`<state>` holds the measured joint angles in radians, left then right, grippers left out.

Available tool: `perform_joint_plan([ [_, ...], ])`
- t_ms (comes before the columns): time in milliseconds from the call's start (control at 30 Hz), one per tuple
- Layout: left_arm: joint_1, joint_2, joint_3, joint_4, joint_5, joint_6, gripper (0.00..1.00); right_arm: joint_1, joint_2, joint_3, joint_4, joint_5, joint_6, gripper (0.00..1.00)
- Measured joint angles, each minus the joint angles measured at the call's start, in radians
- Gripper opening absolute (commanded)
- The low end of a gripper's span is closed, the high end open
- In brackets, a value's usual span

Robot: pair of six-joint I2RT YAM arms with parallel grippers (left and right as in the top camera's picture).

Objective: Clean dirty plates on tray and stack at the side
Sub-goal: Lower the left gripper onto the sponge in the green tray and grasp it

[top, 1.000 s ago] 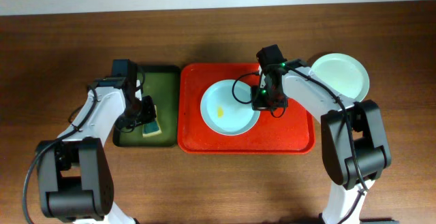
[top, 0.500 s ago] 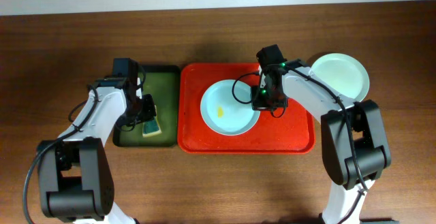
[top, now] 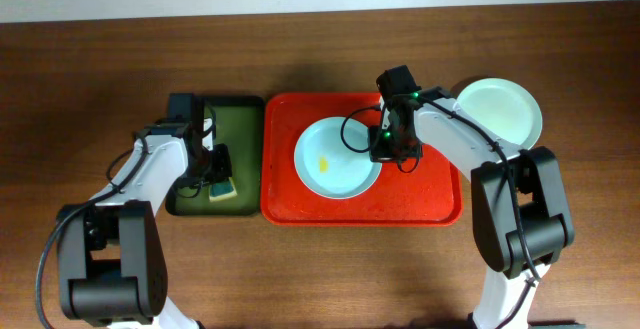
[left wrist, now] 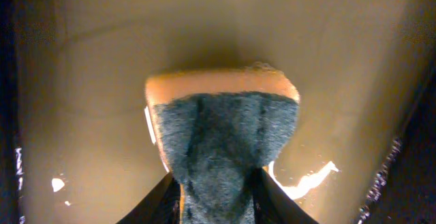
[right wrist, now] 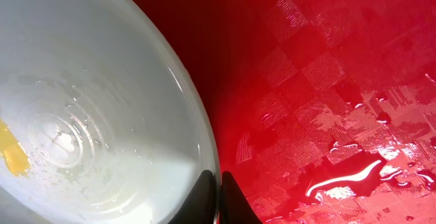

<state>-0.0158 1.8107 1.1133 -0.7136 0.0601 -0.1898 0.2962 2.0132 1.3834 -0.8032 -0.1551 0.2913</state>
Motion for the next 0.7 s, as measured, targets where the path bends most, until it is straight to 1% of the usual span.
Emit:
perform_joint_plan([
  [233, 0.000, 0.000, -0.002, 0.000, 0.022, 0.030, 0.32, 0.000, 0.000, 0.000, 0.000, 0.000, 0.000, 0.05],
  [300, 0.000, 0.000, -0.014, 0.017, 0.023, 0.033, 0.28, 0.000, 0.000, 0.000, 0.000, 0.000, 0.000, 0.05],
  [367, 0.000, 0.000, -0.031, 0.035, 0.023, 0.034, 0.27, 0.000, 0.000, 0.000, 0.000, 0.000, 0.000, 0.05],
  [400, 0.000, 0.000, -0.033, 0.038, 0.024, 0.034, 0.21, 0.000, 0.000, 0.000, 0.000, 0.000, 0.000, 0.05],
  [500, 0.000, 0.000, -0.037, 0.042, 0.030, 0.039, 0.06, 0.000, 0.000, 0.000, 0.000, 0.000, 0.000, 0.05],
  [533, 0.000, 0.000, -0.037, 0.042, 0.034, 0.043, 0.00, 0.000, 0.000, 0.000, 0.000, 0.000, 0.000, 0.13],
  [567, 0.000, 0.000, -0.037, 0.042, 0.038, 0.041, 0.00, 0.000, 0.000, 0.000, 0.000, 0.000, 0.000, 0.39],
  [633, 0.000, 0.000, -0.040, 0.042, 0.041, 0.042, 0.00, 0.000, 0.000, 0.000, 0.000, 0.001, -0.006, 0.59],
  [667, 0.000, 0.000, -0.040, 0.039, 0.041, 0.041, 0.00, 0.000, 0.000, 0.000, 0.000, 0.001, 0.001, 0.67],
  [700, 0.000, 0.000, -0.037, 0.026, 0.041, 0.041, 0.00, 0.000, 0.000, 0.000, 0.000, 0.001, -0.004, 0.67],
])
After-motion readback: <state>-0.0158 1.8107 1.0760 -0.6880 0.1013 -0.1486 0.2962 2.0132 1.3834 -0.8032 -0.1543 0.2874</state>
